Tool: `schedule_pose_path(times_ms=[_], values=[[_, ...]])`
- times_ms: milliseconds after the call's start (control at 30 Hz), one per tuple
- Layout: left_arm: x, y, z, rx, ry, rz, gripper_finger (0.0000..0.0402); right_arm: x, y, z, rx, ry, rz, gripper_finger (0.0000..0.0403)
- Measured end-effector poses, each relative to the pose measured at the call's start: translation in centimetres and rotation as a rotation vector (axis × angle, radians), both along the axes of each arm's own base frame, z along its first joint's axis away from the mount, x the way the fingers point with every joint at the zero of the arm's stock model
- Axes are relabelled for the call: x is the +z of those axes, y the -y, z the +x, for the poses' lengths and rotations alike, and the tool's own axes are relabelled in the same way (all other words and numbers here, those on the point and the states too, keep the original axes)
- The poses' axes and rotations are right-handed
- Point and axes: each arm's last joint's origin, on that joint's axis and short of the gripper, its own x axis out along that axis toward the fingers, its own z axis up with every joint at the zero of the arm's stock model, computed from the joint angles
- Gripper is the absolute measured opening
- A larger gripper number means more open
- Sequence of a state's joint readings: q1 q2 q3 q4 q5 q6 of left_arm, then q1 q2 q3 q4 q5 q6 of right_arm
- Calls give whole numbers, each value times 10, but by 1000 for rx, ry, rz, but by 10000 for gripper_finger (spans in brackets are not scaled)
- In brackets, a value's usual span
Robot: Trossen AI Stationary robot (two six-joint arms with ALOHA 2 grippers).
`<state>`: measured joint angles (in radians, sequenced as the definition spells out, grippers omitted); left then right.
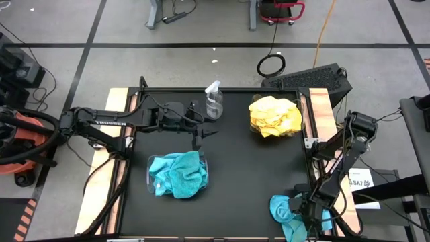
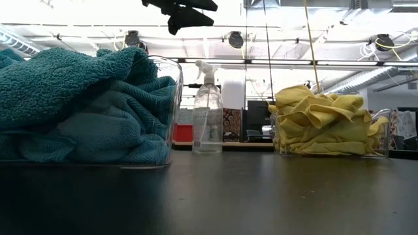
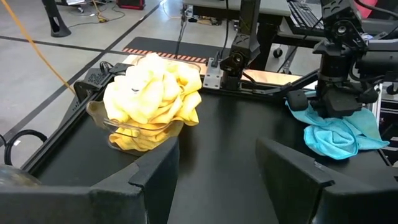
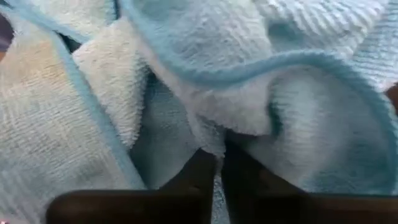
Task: Sort microfiber towel by color & place in baskets
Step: Put the blue towel into the bottom transparent bin
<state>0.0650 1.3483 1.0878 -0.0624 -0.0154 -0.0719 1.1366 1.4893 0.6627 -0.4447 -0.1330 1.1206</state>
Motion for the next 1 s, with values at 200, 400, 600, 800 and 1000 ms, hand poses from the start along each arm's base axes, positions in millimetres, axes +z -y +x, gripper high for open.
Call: schedule_pose_path(times_ms=[200, 400, 600, 800, 1000], values=[[0, 0, 0, 0, 1, 0, 219, 10, 8, -3, 11, 2, -7, 4], [0, 0, 0, -10, 1, -3, 219, 29, 26, -4, -8, 11, -12, 1], [2, 3, 1, -98, 23, -29, 219, 54, 52, 4, -45, 105, -28, 1], [6, 5, 2, -134, 64, -27, 219, 80, 74, 21, -32, 242, -23, 0], [6, 6, 2, -148, 64, -31, 224, 104, 90, 41, -25, 365, -22, 0]])
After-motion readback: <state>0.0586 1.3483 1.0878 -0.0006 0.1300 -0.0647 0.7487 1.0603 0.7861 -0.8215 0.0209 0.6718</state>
